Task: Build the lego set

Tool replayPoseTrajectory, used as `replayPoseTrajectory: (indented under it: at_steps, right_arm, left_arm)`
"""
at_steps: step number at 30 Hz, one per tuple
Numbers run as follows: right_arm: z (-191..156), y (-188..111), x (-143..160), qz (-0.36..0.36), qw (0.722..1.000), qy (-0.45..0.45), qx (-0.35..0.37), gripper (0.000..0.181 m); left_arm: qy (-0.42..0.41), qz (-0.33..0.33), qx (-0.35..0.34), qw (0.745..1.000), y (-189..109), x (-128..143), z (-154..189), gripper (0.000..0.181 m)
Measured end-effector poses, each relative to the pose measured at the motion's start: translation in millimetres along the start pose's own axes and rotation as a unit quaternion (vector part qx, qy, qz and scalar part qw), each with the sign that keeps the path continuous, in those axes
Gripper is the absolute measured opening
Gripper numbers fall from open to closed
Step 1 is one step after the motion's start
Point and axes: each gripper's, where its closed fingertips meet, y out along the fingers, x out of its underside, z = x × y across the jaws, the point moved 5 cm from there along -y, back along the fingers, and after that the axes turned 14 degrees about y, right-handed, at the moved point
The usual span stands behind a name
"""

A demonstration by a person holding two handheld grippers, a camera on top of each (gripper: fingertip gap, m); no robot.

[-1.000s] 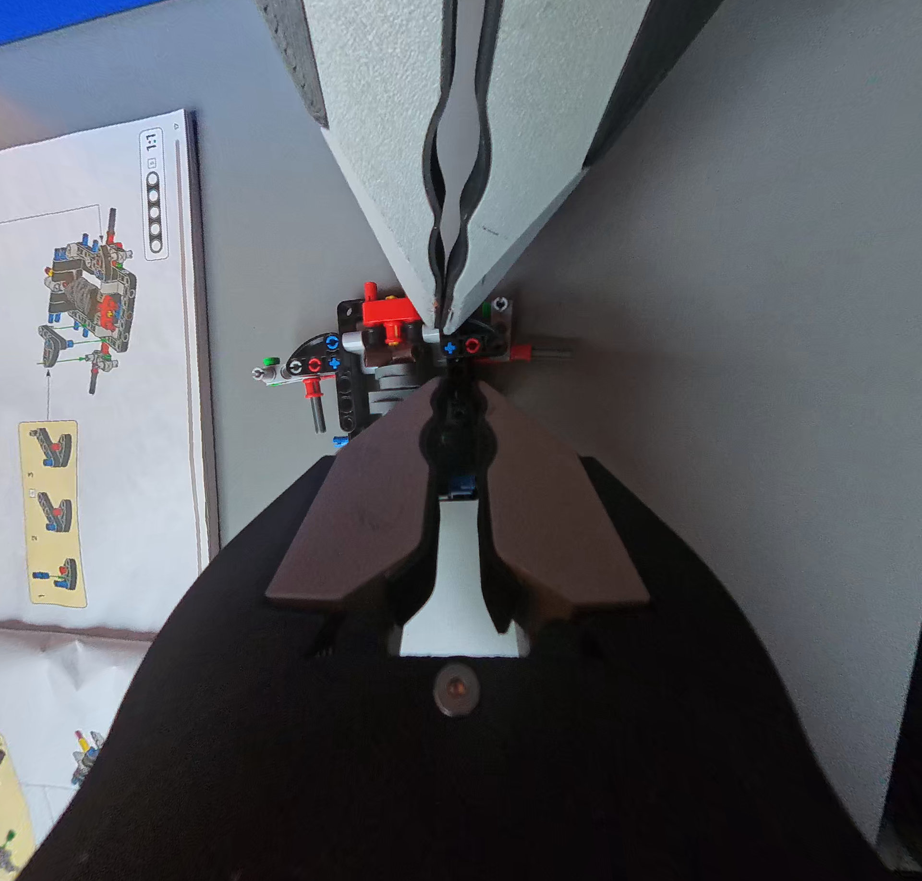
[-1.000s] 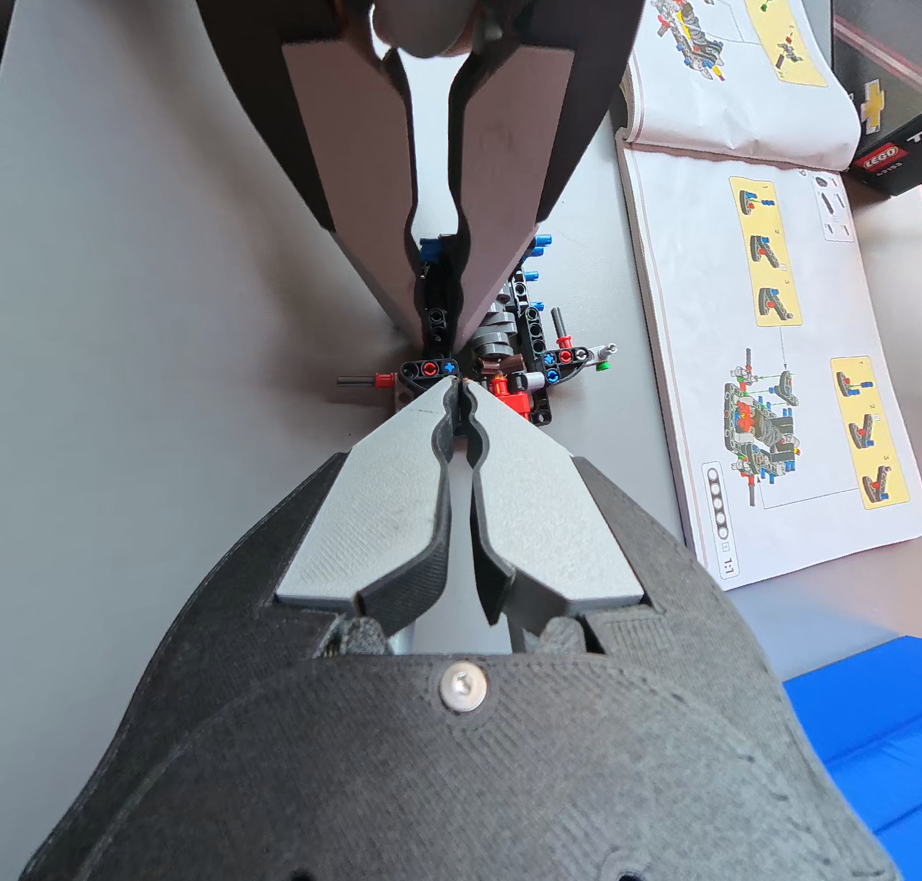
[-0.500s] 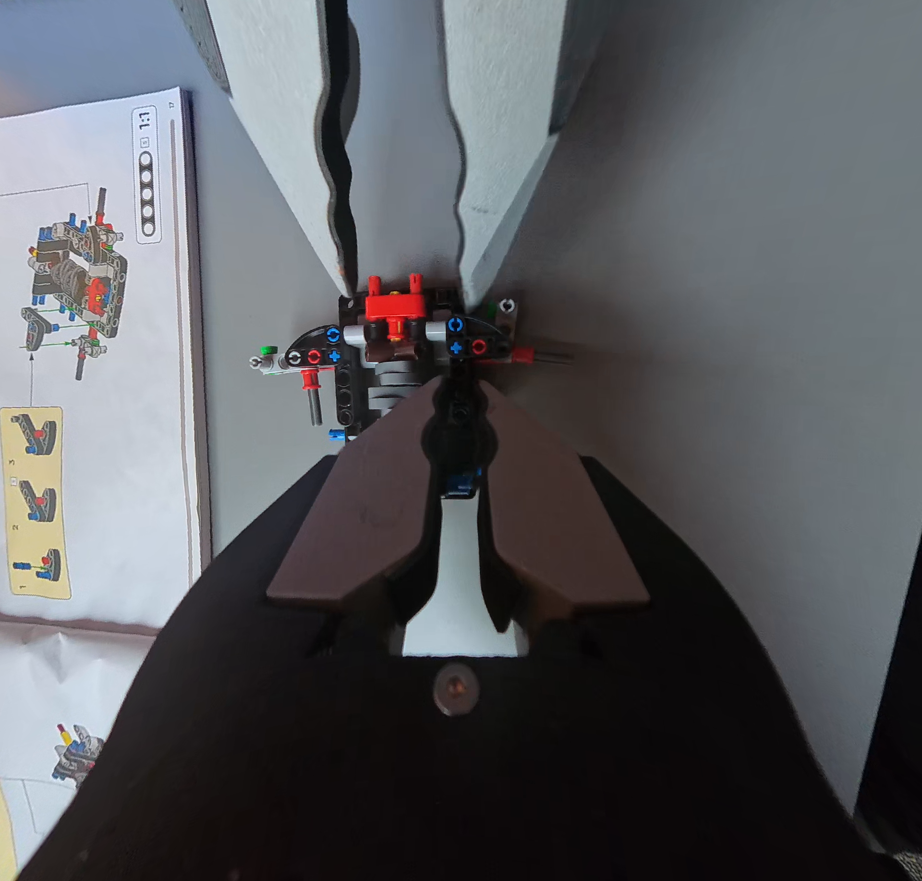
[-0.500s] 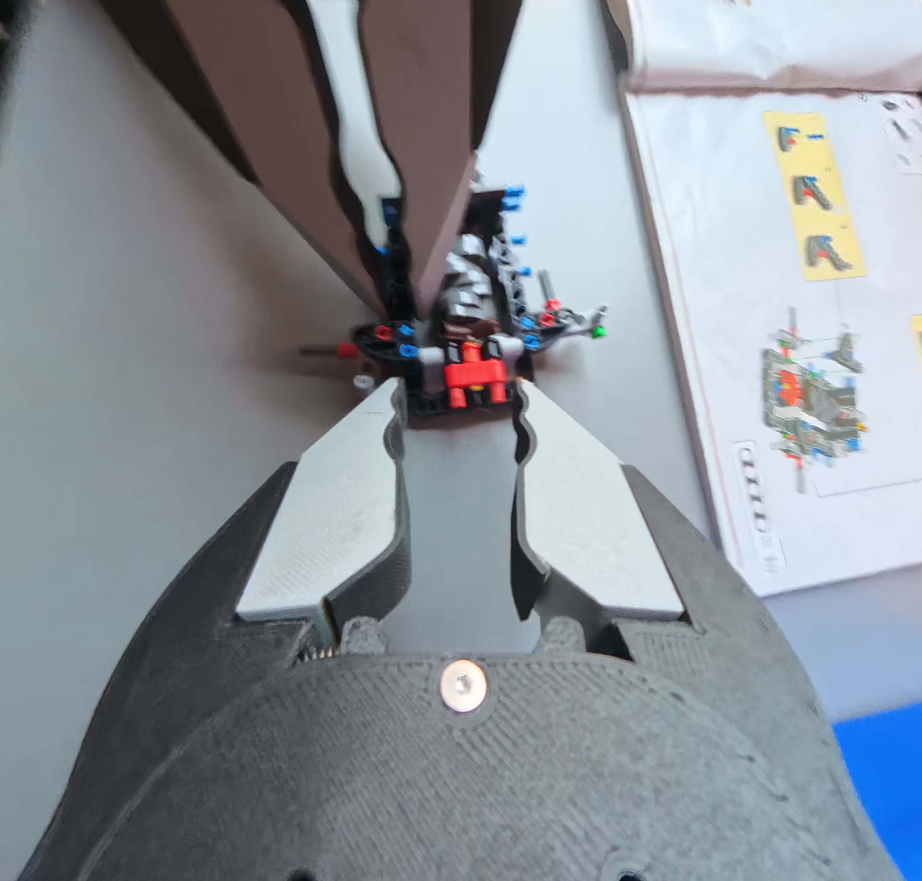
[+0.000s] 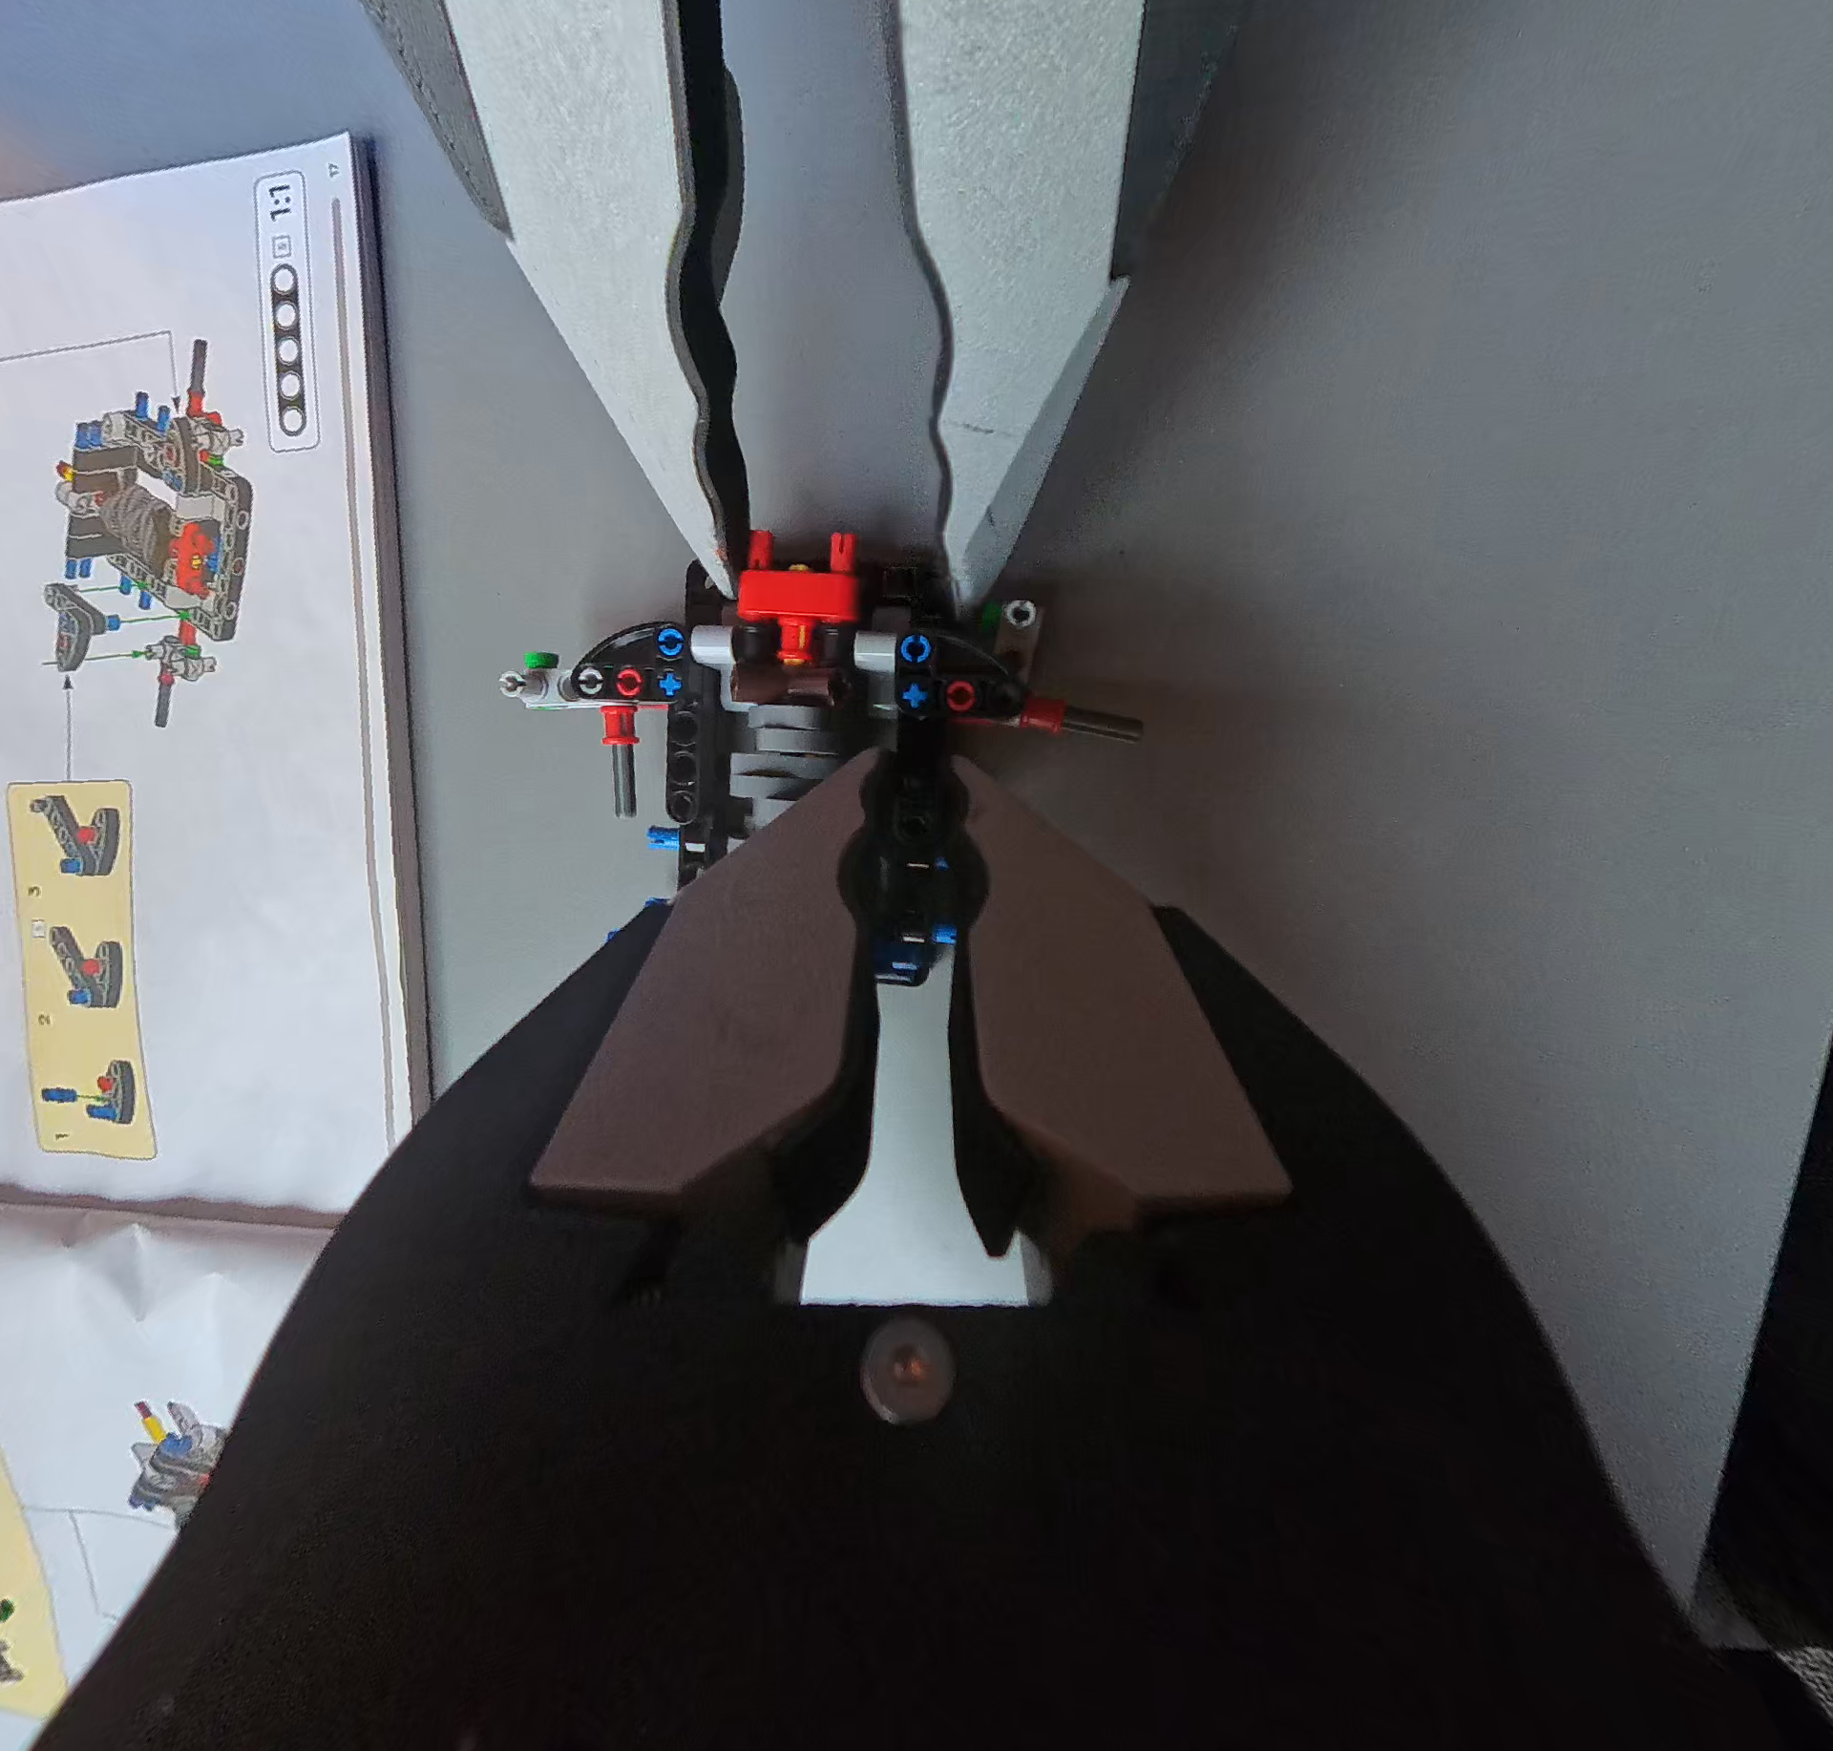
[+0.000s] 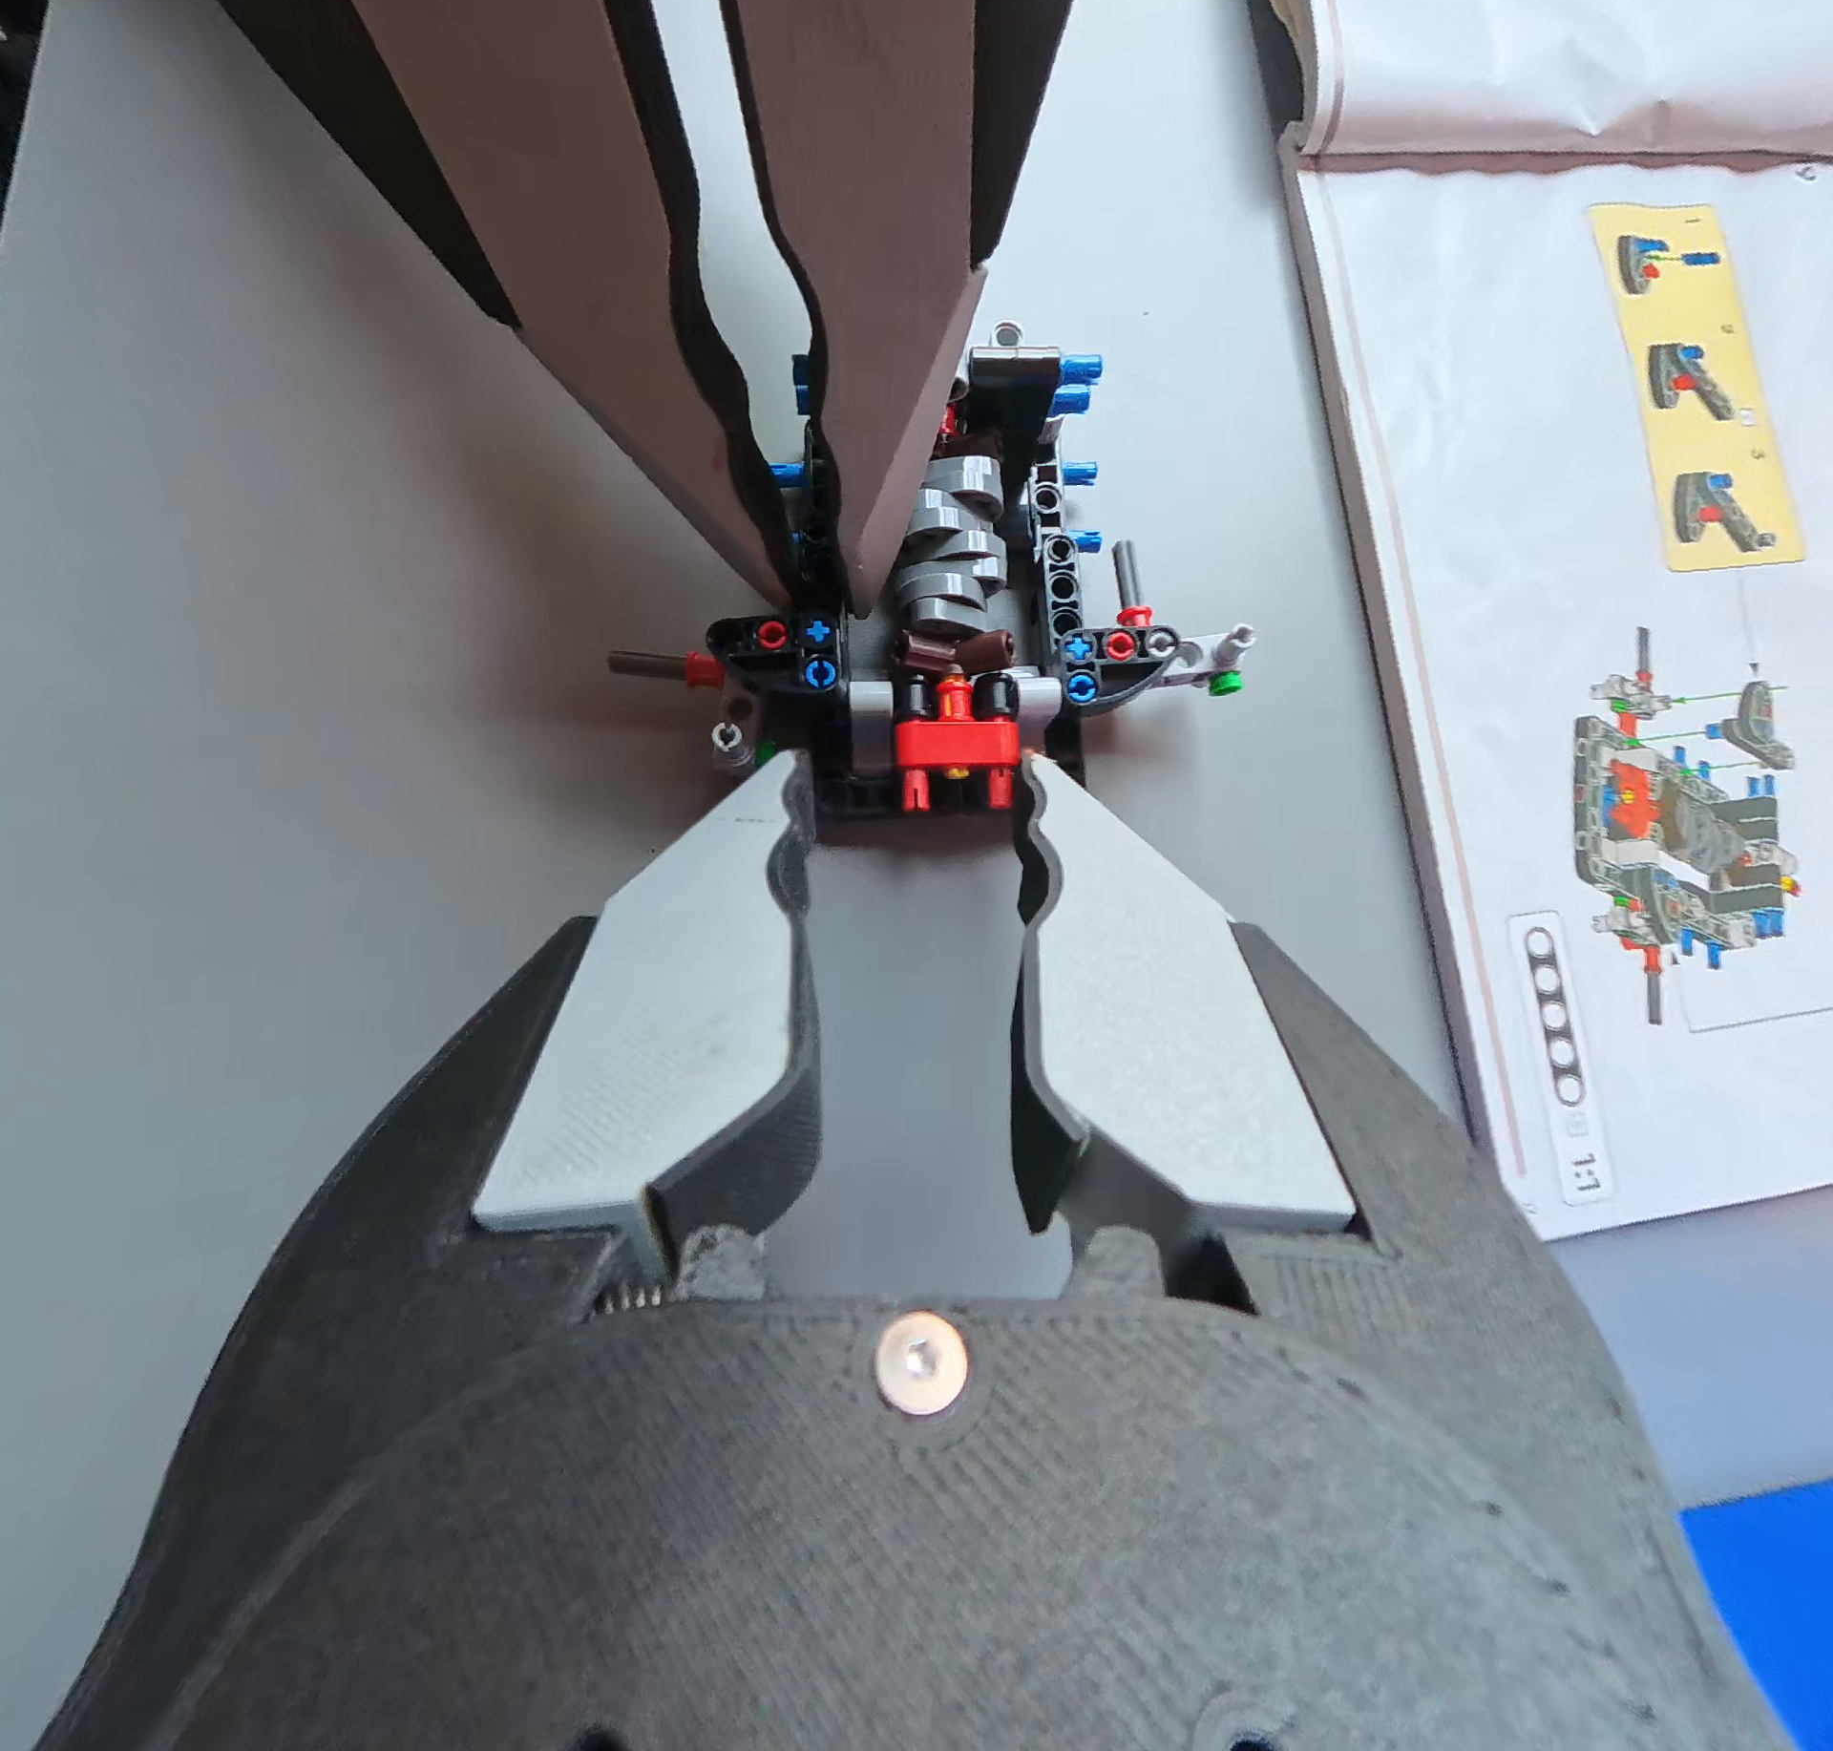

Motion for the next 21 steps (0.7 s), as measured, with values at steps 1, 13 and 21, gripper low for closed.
replayPoseTrajectory:
  at_steps: [1, 13, 21]
  right_arm:
    - [-0.2, 1.3, 0.8, 0.0, 1.0, 0.003, -0.003, 0.039]
    - [2.7, -2.5, -2.6, 0.028, 0.982, 0.147, -0.119, 0.043]
    - [8.6, 2.7, -9.6, 0.033, 0.951, 0.276, -0.137, 0.041]
  left_arm:
    - [-0.002, -0.001, 0.002, 1.0, 0.2, -0.1, -0.2, 0.004]
    - [0.005, -0.028, 0.026, 0.999, 0.1, -2.3, -0.6, 0.004]
    - [0.002, -0.041, 0.025, 0.999, 0.3, -2.7, -1.8, 0.003]
